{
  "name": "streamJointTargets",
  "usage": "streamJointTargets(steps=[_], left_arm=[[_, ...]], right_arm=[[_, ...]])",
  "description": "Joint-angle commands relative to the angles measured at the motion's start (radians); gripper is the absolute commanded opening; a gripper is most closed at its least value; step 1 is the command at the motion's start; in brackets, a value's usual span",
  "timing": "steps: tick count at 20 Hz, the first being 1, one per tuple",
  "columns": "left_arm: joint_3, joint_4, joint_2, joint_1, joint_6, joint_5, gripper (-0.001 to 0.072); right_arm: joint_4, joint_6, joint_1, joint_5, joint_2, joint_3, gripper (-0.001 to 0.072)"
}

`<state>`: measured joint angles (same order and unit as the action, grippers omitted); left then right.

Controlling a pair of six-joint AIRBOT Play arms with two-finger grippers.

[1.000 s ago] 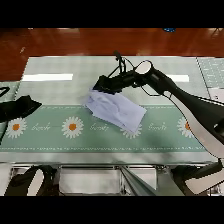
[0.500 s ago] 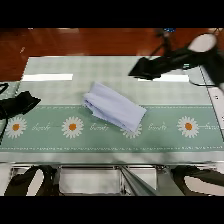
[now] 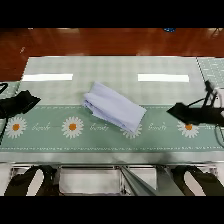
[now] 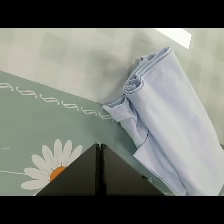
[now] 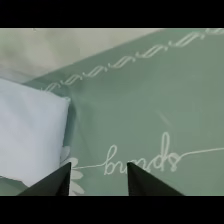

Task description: Fold the shirts.

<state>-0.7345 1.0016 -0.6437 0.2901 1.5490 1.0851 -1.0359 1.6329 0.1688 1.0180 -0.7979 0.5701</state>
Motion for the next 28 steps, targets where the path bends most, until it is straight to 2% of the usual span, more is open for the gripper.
streamJointTargets(steps=[1,4,7,9,14,15,17,18,22,26,28], left_arm=[[0.01,0.0,-0.001,0.0,0.0,0.0,0.002],[0.019,0.0,-0.001,0.0,-0.003,0.0,0.002],[0.019,0.0,-0.001,0.0,-0.003,0.0,0.002],[0.019,0.0,-0.001,0.0,-0.003,0.0,0.002],[0.019,0.0,-0.001,0.0,-0.003,0.0,0.002],[0.019,0.0,-0.001,0.0,-0.003,-0.001,0.002],[0.019,0.0,-0.001,0.0,-0.003,-0.001,0.002],[0.019,0.0,-0.001,0.0,-0.003,-0.001,0.002],[0.019,0.0,-0.001,0.0,-0.003,-0.001,0.002],[0.019,0.0,-0.001,0.0,-0.003,-0.001,0.002],[0.019,0.0,-0.001,0.0,-0.003,-0.001,0.0021]], right_arm=[[0.274,-0.071,-0.053,-0.18,-0.038,-0.219,0.0409],[0.406,-0.137,-0.173,-0.273,-0.197,-0.209,0.0409],[0.584,-0.281,-0.224,-0.281,-0.344,-0.165,0.0409],[0.663,-0.338,-0.253,-0.273,-0.429,-0.117,0.0409],[0.694,-0.357,-0.354,-0.242,-0.603,0.048,0.0407],[0.694,-0.357,-0.376,-0.235,-0.624,0.087,0.0351],[0.694,-0.389,-0.422,-0.211,-0.659,0.179,0.0056],[0.692,-0.418,-0.443,-0.195,-0.669,0.234,0.0023],[0.57,-0.372,-0.466,-0.124,-0.679,0.491,0.0023],[0.248,-0.176,-0.439,-0.023,-0.679,0.798,0.0023],[0.145,-0.123,-0.404,0.069,-0.679,0.927,0.0023]])
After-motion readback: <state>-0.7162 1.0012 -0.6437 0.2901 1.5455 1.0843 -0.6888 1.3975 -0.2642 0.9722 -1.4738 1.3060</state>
